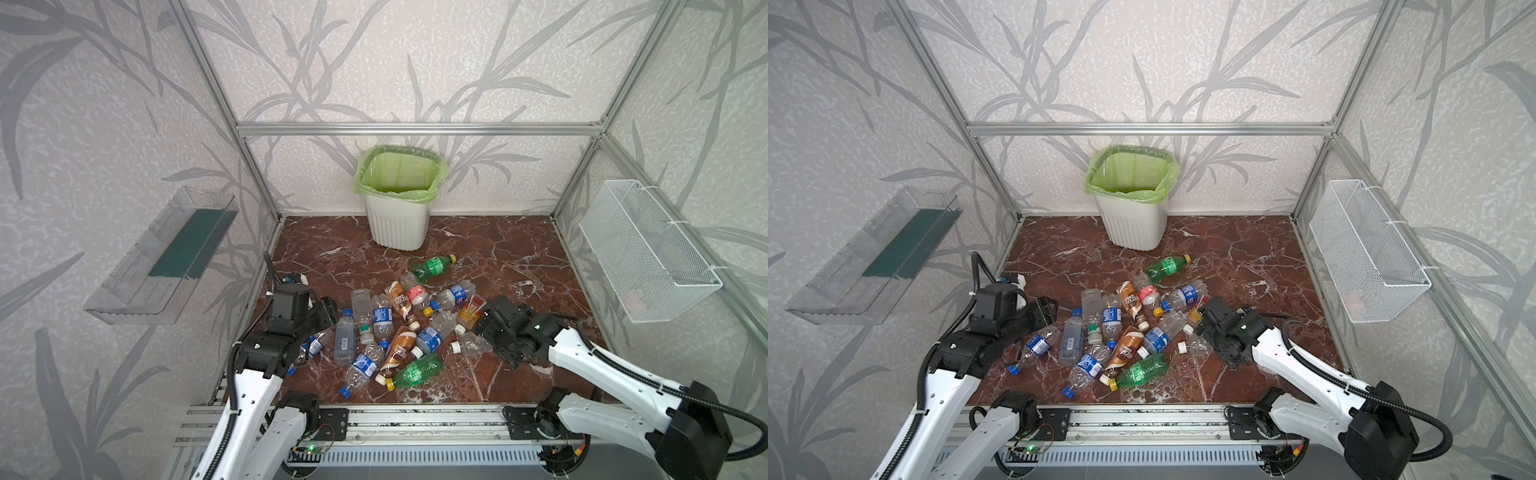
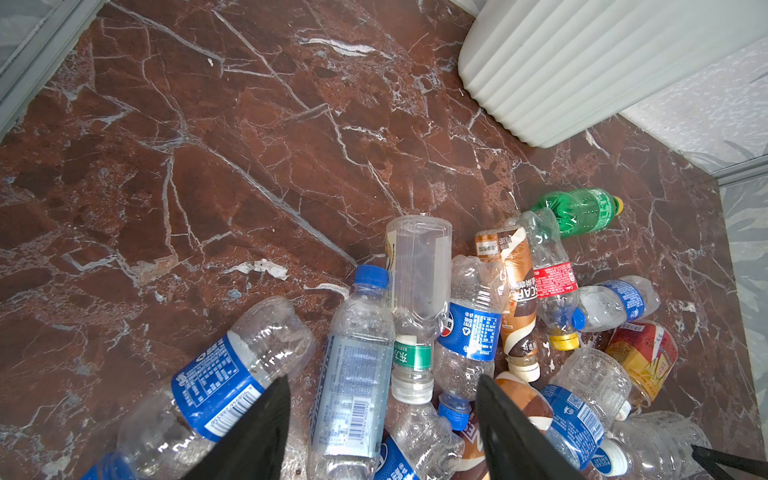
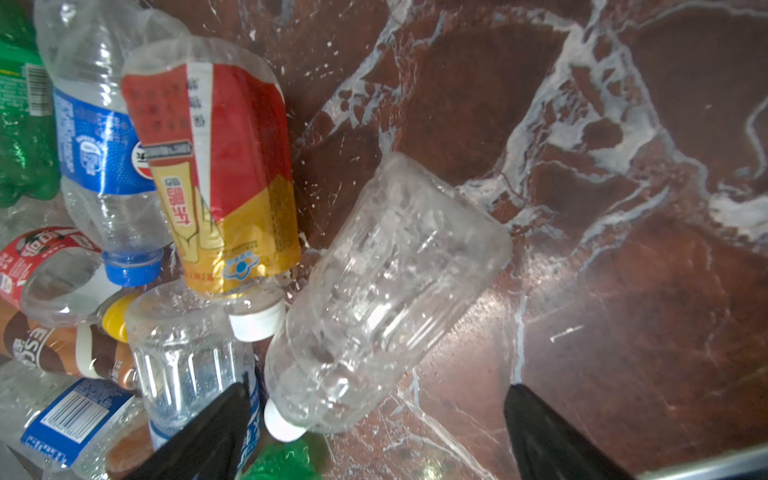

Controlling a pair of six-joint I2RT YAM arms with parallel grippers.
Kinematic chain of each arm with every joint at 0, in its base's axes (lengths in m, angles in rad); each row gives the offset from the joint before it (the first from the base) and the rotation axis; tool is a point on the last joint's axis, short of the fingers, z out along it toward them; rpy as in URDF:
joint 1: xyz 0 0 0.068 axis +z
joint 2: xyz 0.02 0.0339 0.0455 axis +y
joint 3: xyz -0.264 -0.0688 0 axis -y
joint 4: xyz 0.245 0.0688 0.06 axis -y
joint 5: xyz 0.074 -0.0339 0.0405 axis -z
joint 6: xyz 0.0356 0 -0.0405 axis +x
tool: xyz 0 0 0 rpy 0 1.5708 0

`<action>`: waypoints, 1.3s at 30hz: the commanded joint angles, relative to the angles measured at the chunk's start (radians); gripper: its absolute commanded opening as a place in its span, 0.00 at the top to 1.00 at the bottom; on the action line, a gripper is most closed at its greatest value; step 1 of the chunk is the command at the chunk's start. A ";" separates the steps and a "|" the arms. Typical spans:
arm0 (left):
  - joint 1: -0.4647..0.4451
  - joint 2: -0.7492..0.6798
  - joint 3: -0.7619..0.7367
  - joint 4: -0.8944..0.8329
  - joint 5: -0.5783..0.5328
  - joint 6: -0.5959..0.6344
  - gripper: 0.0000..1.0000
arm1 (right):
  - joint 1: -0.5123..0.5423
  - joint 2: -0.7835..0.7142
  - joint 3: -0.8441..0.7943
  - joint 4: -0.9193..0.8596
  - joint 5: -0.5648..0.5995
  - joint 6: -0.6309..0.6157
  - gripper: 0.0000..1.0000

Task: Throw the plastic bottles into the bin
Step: 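Move the right gripper toward the clear bottle while the left gripper moves over the pile, then lower the right gripper and close it on the clear unlabelled bottle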

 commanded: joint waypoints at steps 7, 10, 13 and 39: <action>-0.013 0.001 0.010 0.002 -0.011 -0.023 0.29 | -0.046 0.100 -0.012 0.112 -0.047 -0.065 0.07; -0.015 0.002 0.010 0.001 -0.012 -0.026 0.29 | -0.056 0.126 -0.028 0.133 -0.056 -0.064 0.10; -0.016 0.001 0.008 -0.001 -0.011 -0.028 0.29 | -0.061 0.136 -0.038 0.131 -0.058 -0.065 0.16; -0.028 0.044 0.033 0.013 -0.010 -0.045 0.29 | -0.084 0.006 -0.091 -0.007 -0.033 -0.274 0.41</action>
